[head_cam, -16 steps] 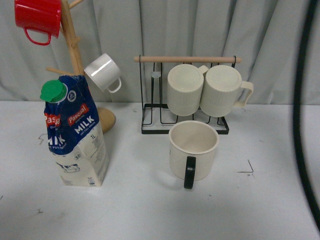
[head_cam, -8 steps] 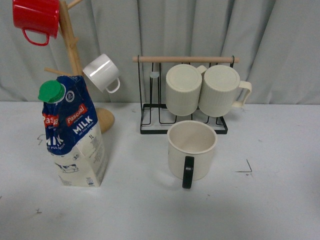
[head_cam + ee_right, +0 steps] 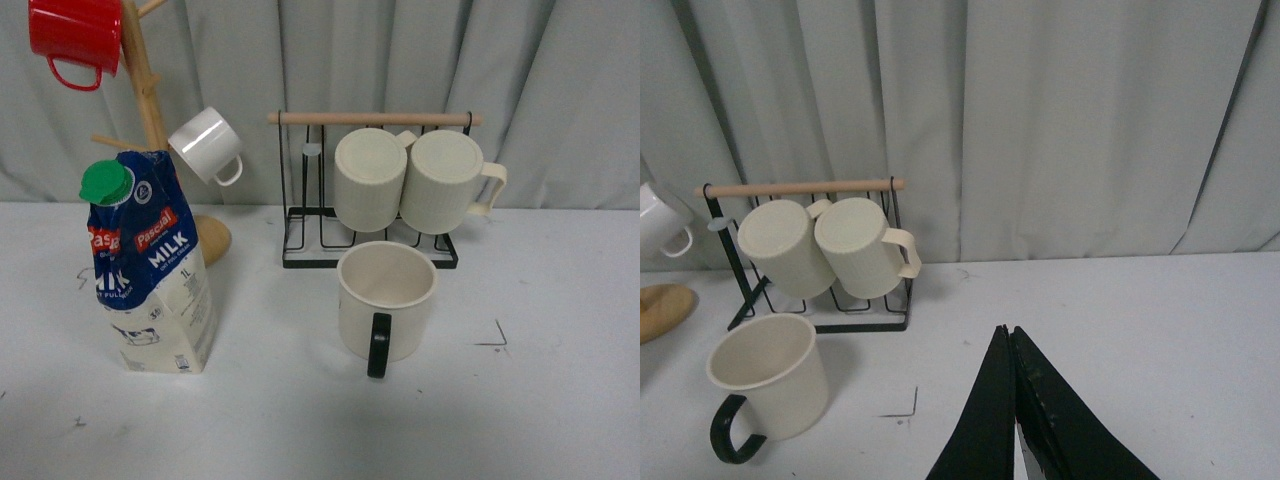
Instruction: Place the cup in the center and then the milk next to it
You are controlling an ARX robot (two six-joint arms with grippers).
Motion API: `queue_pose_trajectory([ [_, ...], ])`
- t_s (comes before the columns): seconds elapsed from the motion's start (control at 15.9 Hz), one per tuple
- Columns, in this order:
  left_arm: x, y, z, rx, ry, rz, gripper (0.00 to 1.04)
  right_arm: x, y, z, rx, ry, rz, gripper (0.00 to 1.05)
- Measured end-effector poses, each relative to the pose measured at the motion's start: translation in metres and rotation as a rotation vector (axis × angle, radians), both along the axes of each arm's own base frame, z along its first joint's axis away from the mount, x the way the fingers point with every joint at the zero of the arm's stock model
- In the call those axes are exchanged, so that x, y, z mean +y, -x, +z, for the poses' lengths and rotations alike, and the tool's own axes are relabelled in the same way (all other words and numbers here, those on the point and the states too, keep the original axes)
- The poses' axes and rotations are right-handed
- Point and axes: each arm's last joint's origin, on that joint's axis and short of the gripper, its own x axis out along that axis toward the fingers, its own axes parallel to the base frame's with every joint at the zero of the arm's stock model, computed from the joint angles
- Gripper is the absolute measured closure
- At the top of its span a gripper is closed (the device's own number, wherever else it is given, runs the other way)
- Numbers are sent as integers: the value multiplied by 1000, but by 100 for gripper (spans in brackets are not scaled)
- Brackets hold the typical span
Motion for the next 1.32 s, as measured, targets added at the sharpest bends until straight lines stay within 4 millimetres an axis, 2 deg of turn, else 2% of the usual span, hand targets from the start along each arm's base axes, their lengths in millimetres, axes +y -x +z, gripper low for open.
queue_pose_trajectory([
  [0.69, 0, 0, 0, 0, 0, 0, 7, 0, 10, -16, -24, 0, -1, 103],
  [0.88, 0, 0, 0, 0, 0, 0, 7, 0, 20, -26, 36, 0, 0, 103],
  [0.94, 0, 0, 0, 1, 0, 0, 7, 0, 23, -20, -27, 0, 0, 103],
  [1.19, 0, 0, 0, -1, 0, 0, 7, 0, 22, -22, -5, 0, 0, 103],
  [1.32, 0, 0, 0, 0, 0, 0, 7, 0, 22, -22, -5, 0, 0, 97],
])
